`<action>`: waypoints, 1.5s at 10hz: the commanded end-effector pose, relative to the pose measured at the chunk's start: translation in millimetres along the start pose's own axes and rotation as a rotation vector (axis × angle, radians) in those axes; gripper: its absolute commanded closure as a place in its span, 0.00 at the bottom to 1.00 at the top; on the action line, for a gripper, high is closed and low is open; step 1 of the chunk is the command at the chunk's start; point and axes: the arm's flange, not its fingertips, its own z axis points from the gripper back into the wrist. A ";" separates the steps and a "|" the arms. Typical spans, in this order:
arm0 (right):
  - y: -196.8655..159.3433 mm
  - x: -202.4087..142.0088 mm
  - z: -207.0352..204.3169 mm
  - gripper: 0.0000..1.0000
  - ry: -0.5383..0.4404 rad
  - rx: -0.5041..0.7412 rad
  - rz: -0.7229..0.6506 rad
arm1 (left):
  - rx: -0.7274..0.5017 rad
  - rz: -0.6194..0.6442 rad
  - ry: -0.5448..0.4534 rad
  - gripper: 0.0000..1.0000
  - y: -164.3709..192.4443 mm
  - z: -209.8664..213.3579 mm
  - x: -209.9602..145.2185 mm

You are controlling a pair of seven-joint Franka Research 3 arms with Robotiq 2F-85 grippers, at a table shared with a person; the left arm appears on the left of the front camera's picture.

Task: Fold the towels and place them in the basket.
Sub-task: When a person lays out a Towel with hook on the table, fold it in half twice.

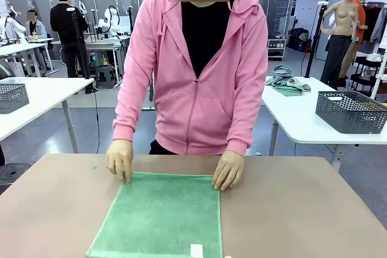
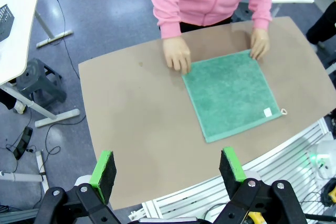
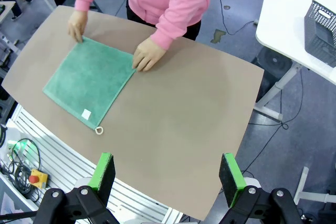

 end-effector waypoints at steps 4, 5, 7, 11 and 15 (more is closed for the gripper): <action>-0.4 -0.6 -0.2 0.00 -0.002 0.009 0.002 | 0.004 -0.012 0.001 0.00 -0.5 1.3 4.1; -0.4 -0.6 -0.2 0.00 -0.002 0.009 0.002 | 0.004 -0.012 0.001 0.00 -0.5 1.3 4.1; -0.4 -0.6 -0.2 0.00 -0.002 0.009 0.002 | 0.004 -0.012 0.001 0.00 -0.5 1.3 4.1; -0.4 -0.6 -0.2 0.00 -0.002 0.009 0.002 | 0.004 -0.012 0.001 0.00 -0.5 1.3 4.1; 23.2 6.7 -9.3 0.00 0.040 -0.019 0.174 | -0.049 -0.182 0.016 0.00 -24.2 -4.7 3.2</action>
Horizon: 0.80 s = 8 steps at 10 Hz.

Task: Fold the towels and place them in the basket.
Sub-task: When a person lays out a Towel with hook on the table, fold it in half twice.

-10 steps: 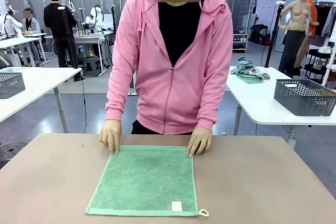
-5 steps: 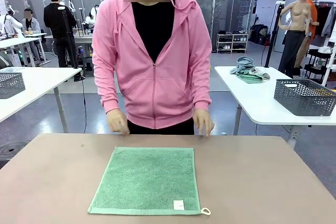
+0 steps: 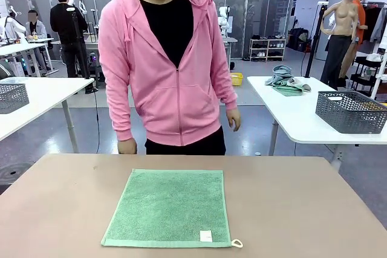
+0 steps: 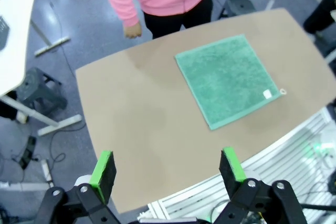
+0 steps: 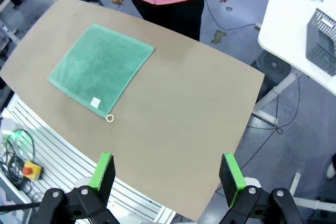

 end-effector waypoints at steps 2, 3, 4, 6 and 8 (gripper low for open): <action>42.3 4.5 -23.0 0.00 0.097 -0.031 0.299 | -0.070 -0.253 0.070 0.00 -36.1 -10.0 -3.3; 62.5 4.4 -42.5 0.00 0.161 -0.033 0.417 | -0.091 -0.372 0.103 0.00 -51.7 -21.0 -8.3; 79.8 1.0 -67.0 0.00 0.230 0.012 0.512 | -0.089 -0.469 0.138 0.00 -62.8 -36.2 -13.7; 115.9 -12.7 -114.5 0.00 0.322 0.062 0.688 | -0.116 -0.615 0.224 0.00 -85.6 -77.3 -24.7; 145.6 -35.6 -158.4 0.00 0.401 0.116 0.843 | -0.150 -0.722 0.283 0.00 -101.2 -116.0 -40.3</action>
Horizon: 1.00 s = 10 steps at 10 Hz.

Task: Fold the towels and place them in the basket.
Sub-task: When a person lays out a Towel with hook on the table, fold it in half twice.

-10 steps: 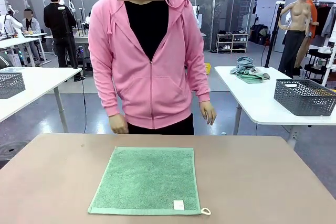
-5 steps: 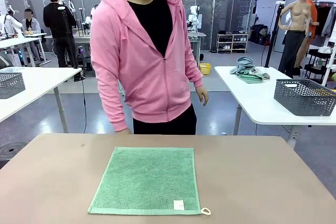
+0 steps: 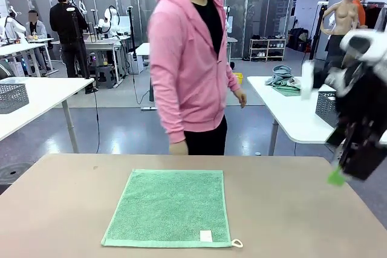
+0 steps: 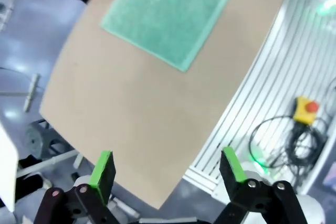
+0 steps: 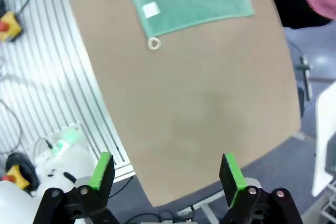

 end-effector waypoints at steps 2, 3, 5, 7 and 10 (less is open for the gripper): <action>16.4 4.7 -36.9 0.00 0.003 0.013 0.129 | -0.009 -0.093 0.058 0.00 -5.9 -30.5 -3.6; 17.9 7.1 -40.4 0.00 -0.009 0.004 0.102 | -0.019 -0.059 0.032 0.00 -6.2 -31.1 -3.0; 18.1 8.7 -33.2 0.00 0.020 0.038 0.096 | -0.032 -0.065 0.049 0.00 -9.4 -29.5 -1.2; 18.1 8.7 -33.2 0.00 0.020 0.038 0.096 | -0.032 -0.065 0.049 0.00 -9.4 -29.5 -1.2; 15.2 25.0 -58.9 0.00 0.052 0.082 0.080 | -0.093 -0.123 0.100 0.00 -9.8 -58.5 12.9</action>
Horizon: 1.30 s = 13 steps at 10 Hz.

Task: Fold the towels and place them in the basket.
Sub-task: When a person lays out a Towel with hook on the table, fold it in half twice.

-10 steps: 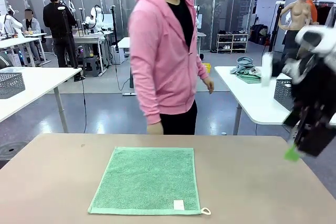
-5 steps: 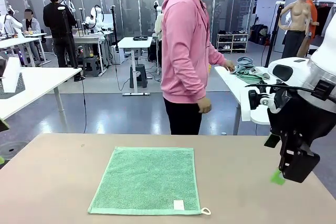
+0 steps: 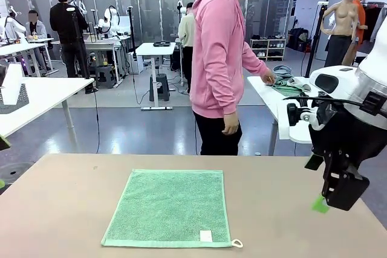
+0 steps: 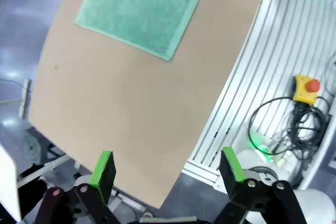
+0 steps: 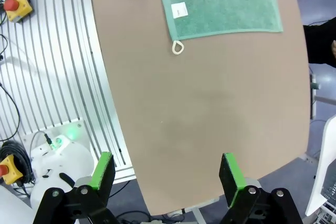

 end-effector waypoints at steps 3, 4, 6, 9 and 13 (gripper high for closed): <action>-2.9 48.9 -77.8 0.00 0.048 0.115 0.083 | -0.078 -0.151 0.037 0.00 1.0 -79.1 43.6; 0.7 57.6 -91.9 0.00 0.060 0.136 0.113 | -0.031 -0.171 0.087 0.00 -0.1 -97.9 50.4; 6.5 76.9 -129.2 0.00 0.094 0.152 0.185 | -0.069 -0.262 0.045 0.00 -6.5 -138.5 67.5; 7.2 92.6 -185.1 0.00 0.086 0.171 0.247 | -0.130 -0.275 0.059 0.00 -8.7 -197.4 78.6; 7.5 98.6 -207.8 0.00 0.115 0.192 0.263 | -0.162 -0.288 0.074 0.00 -8.2 -224.0 76.7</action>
